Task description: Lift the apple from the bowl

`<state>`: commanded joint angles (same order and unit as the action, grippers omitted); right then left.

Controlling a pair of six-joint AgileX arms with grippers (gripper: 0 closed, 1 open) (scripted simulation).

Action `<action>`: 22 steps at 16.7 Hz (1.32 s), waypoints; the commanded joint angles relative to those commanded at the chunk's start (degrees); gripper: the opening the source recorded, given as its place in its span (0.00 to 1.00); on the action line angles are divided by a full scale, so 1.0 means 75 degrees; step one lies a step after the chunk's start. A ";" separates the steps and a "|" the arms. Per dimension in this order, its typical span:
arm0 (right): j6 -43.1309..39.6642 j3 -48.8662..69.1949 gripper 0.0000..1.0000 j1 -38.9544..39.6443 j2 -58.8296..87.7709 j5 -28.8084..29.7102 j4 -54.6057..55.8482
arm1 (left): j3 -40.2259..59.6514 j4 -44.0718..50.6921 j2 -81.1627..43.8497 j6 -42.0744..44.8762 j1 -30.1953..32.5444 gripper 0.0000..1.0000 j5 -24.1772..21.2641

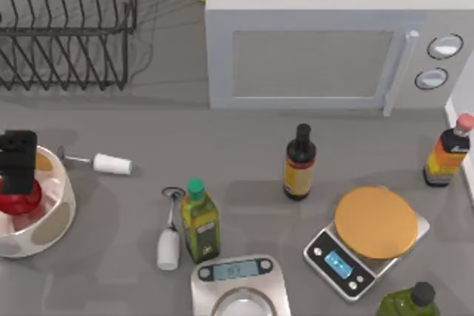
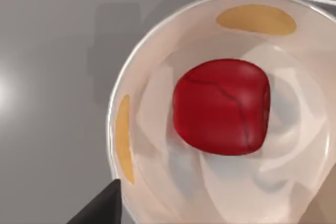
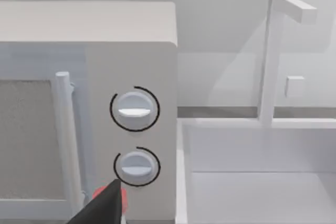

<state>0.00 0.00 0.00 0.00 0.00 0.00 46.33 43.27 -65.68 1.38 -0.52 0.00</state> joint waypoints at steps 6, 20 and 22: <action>0.0000 0.0000 1.00 0.0000 0.0000 0.0000 0.0000 | 0.2131 0.1990 -0.3216 0.0063 -0.0024 1.00 0.0000; 0.0000 0.0000 1.00 0.0000 0.0000 0.0000 0.0000 | 0.1805 0.1094 -0.4316 0.0093 -0.0028 1.00 -0.0002; 0.0000 0.0000 1.00 0.0000 0.0000 0.0000 0.0000 | 0.1401 0.0310 -0.4612 0.0103 -0.0038 1.00 -0.0002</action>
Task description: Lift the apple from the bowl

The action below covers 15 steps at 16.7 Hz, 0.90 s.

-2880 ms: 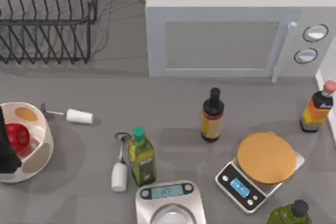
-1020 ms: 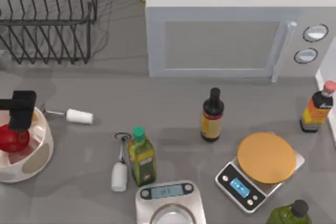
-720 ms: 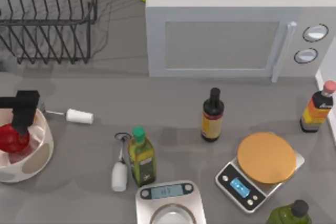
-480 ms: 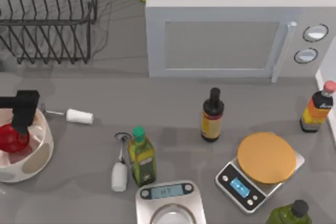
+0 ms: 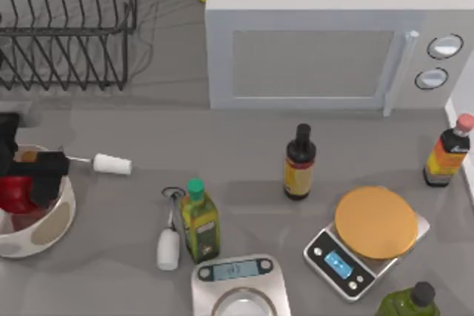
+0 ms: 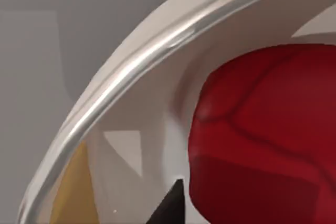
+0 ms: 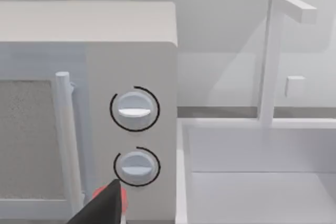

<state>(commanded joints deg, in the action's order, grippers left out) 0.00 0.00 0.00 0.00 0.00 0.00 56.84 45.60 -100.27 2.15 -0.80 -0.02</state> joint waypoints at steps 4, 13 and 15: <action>0.0000 0.0000 1.00 0.0000 0.0000 0.0000 0.0000 | -0.0478 -0.0743 -0.0392 0.0013 -0.0012 1.00 -0.0001; 0.0000 0.0000 1.00 0.0000 0.0000 0.0000 0.0000 | -0.0480 -0.0746 -0.0395 0.0013 -0.0012 0.55 -0.0001; 0.0000 0.0000 1.00 0.0000 0.0000 0.0000 0.0000 | -0.0480 -0.0746 -0.0395 0.0013 -0.0012 0.40 -0.0001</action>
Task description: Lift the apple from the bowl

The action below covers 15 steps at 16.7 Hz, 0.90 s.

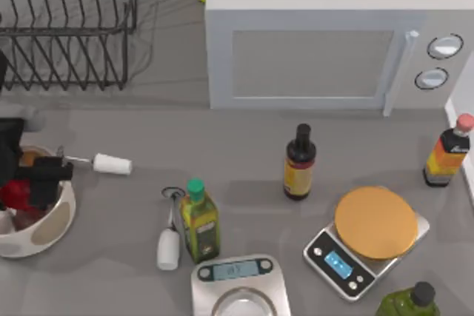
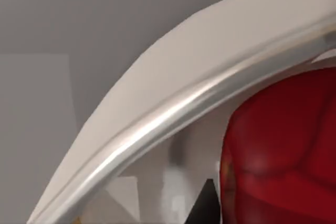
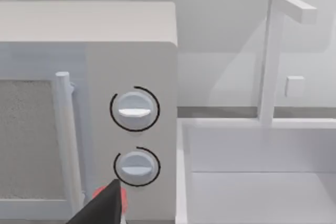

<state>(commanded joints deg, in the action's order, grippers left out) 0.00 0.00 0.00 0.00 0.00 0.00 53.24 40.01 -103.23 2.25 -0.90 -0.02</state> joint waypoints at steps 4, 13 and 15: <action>0.0000 0.0000 1.00 0.0000 0.0000 0.0000 0.0000 | 0.0000 0.0000 0.0000 0.0000 0.0000 0.10 0.0000; 0.0000 0.0000 1.00 0.0000 0.0000 0.0000 0.0000 | 0.0000 0.0000 0.0000 0.0000 0.0000 0.00 0.0000; 0.0000 0.0000 1.00 0.0000 0.0000 0.0000 0.0000 | 0.0285 0.0091 0.0295 -0.0026 0.0036 0.00 -0.0060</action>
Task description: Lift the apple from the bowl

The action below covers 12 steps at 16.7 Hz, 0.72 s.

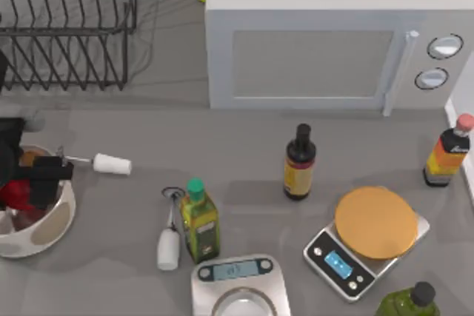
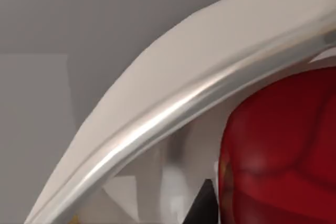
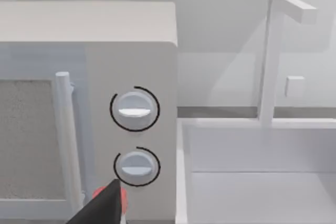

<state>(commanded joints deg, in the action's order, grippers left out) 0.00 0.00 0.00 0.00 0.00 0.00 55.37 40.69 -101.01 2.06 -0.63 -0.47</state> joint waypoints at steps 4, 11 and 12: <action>0.0000 0.0000 1.00 0.0000 0.0000 0.0000 0.0000 | 0.0845 0.0844 -0.0075 -0.0010 0.0011 0.00 0.0000; 0.0000 0.0000 1.00 0.0000 0.0000 0.0000 0.0000 | 0.4570 0.4775 -0.0026 -0.0056 0.0056 0.00 0.0003; 0.0000 0.0000 1.00 0.0000 0.0000 0.0000 0.0000 | 0.5121 0.5373 0.0014 -0.0063 0.0063 0.00 0.0004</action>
<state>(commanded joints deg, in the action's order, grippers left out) 0.00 0.00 0.00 0.00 0.00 0.00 93.78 80.99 -100.91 1.58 -0.15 -0.44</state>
